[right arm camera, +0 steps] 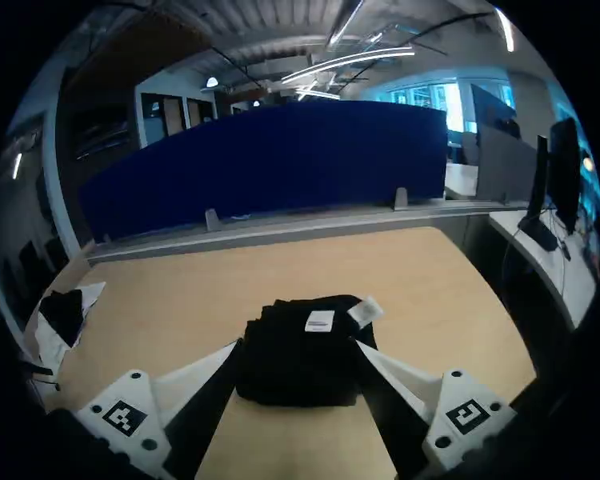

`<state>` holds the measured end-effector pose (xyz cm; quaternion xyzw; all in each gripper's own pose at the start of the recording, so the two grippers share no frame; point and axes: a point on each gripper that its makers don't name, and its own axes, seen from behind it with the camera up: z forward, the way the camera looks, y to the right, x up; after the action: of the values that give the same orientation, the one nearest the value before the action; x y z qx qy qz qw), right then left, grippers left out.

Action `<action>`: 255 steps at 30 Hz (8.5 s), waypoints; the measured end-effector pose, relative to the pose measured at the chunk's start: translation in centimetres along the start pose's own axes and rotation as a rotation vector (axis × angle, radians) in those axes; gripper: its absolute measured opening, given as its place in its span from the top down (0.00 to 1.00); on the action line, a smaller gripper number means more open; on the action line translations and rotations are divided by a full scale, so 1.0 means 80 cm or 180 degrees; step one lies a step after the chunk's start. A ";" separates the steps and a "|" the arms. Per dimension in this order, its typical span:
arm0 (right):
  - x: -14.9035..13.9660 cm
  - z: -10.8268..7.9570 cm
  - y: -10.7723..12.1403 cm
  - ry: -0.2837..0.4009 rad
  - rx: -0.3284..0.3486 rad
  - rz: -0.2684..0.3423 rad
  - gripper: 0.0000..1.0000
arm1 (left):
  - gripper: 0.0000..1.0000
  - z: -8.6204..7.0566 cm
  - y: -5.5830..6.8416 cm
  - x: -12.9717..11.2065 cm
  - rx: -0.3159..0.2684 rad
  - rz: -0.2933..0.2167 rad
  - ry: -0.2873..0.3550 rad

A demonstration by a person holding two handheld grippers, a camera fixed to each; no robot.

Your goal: Fold towel

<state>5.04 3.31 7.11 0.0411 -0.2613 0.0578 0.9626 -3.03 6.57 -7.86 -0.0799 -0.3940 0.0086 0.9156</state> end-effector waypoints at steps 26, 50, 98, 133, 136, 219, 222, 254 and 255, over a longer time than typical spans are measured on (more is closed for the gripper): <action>0.044 -0.110 -0.074 0.1146 0.0040 -0.0054 0.02 | 0.08 -0.023 -0.004 0.076 -0.0095 -0.0029 0.0805; 0.022 -0.121 -0.100 0.1066 0.0138 -0.0015 0.01 | 0.08 -0.089 -0.038 0.178 0.0177 -0.0096 0.2135; -0.021 -0.079 -0.127 0.0986 0.0097 -0.0027 0.01 | 0.07 0.011 -0.084 0.103 0.0661 0.0108 0.2548; -0.005 -0.086 -0.109 0.1166 0.0080 0.0010 0.01 | 0.07 0.025 -0.103 0.091 0.0575 -0.0082 0.2580; 0.007 -0.091 -0.104 0.1248 0.0084 0.0027 0.01 | 0.07 0.025 -0.102 0.091 0.0575 -0.0081 0.2581; -0.105 -0.040 -0.059 0.1670 -0.0109 -0.0420 0.00 | 0.03 0.025 -0.102 0.091 0.0577 -0.0080 0.2580; -0.106 -0.040 -0.059 0.1673 -0.0108 -0.0414 0.00 | 0.03 0.025 -0.101 0.091 0.0576 -0.0081 0.2580; -0.108 -0.042 -0.058 0.1671 -0.0107 -0.0416 0.00 | 0.03 0.026 -0.103 0.091 0.0575 -0.0083 0.2580; -0.108 -0.042 -0.058 0.1671 -0.0107 -0.0416 0.00 | 0.03 0.026 -0.103 0.091 0.0575 -0.0084 0.2580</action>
<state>-0.06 -1.71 -0.37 0.0255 -0.0004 -0.0002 0.9997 0.10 -0.68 0.08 0.0088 -0.0003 -0.0008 1.0000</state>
